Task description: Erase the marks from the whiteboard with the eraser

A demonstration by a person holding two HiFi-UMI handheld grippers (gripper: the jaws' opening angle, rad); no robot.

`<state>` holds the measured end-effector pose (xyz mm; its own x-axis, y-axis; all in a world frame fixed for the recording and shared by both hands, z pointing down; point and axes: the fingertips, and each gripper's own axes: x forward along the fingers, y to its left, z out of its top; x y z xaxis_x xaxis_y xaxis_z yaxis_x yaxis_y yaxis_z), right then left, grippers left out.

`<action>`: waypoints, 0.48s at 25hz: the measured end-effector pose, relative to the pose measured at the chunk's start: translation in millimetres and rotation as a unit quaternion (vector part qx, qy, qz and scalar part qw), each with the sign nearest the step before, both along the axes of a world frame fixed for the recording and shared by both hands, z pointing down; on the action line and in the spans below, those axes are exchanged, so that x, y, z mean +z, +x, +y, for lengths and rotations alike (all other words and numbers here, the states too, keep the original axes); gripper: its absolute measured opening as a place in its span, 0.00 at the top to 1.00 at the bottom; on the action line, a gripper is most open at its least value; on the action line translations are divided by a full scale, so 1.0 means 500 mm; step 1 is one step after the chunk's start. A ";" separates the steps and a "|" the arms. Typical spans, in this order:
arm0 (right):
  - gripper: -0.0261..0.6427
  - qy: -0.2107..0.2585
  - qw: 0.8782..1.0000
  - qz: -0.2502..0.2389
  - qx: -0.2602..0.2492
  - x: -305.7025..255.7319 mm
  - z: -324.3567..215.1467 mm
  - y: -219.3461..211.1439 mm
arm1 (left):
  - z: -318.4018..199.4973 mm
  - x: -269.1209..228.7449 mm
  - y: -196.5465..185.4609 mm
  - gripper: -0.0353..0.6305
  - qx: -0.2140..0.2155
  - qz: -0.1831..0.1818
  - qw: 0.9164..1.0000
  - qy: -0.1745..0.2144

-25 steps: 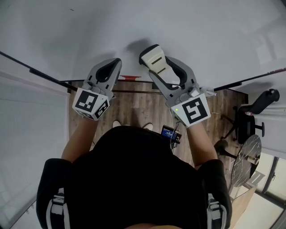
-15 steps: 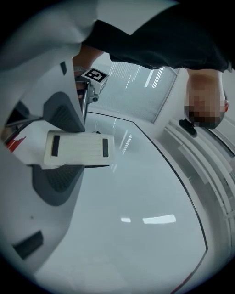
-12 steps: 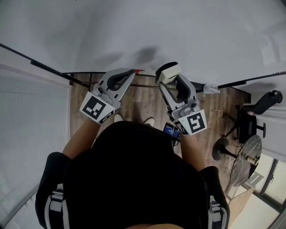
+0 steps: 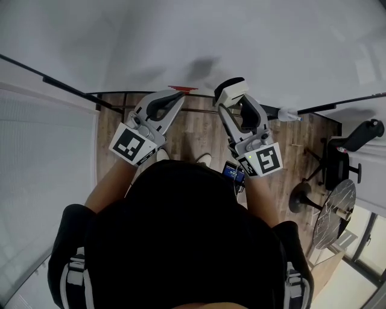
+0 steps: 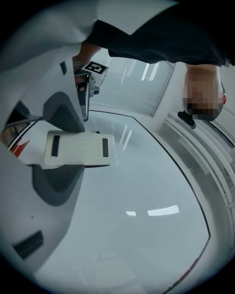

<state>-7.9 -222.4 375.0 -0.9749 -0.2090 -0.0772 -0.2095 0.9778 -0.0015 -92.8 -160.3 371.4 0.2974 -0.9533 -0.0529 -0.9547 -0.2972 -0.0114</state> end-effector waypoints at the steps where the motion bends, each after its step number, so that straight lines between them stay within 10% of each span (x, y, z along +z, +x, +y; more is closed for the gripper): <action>1: 0.63 0.000 1.000 -0.001 -0.001 -0.001 0.002 0.000 | 0.001 0.002 0.001 0.94 -0.002 -0.002 1.000 -0.004; 12: 0.63 -0.001 1.000 -0.002 -0.009 -0.002 0.015 -0.003 | 0.007 0.006 -0.010 0.94 -0.018 0.000 1.000 -0.015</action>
